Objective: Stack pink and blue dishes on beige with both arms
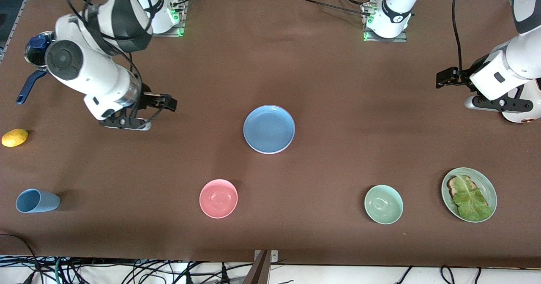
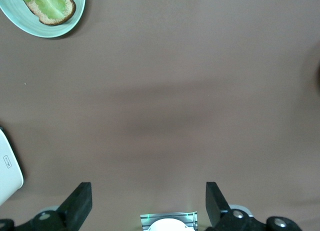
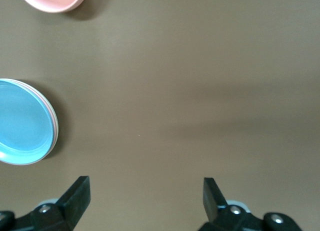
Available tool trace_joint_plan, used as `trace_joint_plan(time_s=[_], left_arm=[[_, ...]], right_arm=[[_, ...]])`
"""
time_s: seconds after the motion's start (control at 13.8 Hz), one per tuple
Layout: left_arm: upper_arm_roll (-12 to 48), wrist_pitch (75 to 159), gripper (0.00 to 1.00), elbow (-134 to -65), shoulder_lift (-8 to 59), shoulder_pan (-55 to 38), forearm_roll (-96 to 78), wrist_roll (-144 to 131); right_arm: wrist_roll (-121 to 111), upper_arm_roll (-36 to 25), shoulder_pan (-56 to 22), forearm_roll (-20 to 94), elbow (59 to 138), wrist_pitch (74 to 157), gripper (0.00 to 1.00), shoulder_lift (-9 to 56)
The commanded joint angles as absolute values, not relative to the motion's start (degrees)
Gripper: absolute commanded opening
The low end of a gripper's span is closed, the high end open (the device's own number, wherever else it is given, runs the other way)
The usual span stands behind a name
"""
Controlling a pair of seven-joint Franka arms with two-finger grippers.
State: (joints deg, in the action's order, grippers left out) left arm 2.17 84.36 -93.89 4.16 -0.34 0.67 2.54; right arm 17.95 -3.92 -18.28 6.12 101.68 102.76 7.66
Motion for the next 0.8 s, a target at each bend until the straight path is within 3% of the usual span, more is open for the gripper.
trace_joint_plan(time_s=[0.0, 0.22, 0.36, 0.73], left_arm=[[2.11, 84.29, 1.0, -93.52, 4.04, -0.62, 1.76, 2.11], [2.11, 84.38, 1.0, -93.43, 4.04, -0.62, 1.76, 2.11], [2.02, 84.38, 1.0, -93.43, 4.04, -0.62, 1.76, 2.11], [2.11, 84.38, 1.0, -93.43, 4.04, -0.62, 1.76, 2.11]], right_arm=[[11.55, -4.58, -16.28, 2.57, 97.67, 93.56, 1.0, 3.87], [3.8, -1.5, -7.76, 1.49, 92.82, 86.59, 1.0, 2.64], [1.68, 0.43, -2.57, 0.88, 90.63, 86.22, 1.0, 1.93], [0.97, -1.05, -0.97, -1.05, 90.62, 87.36, 1.0, 0.97]])
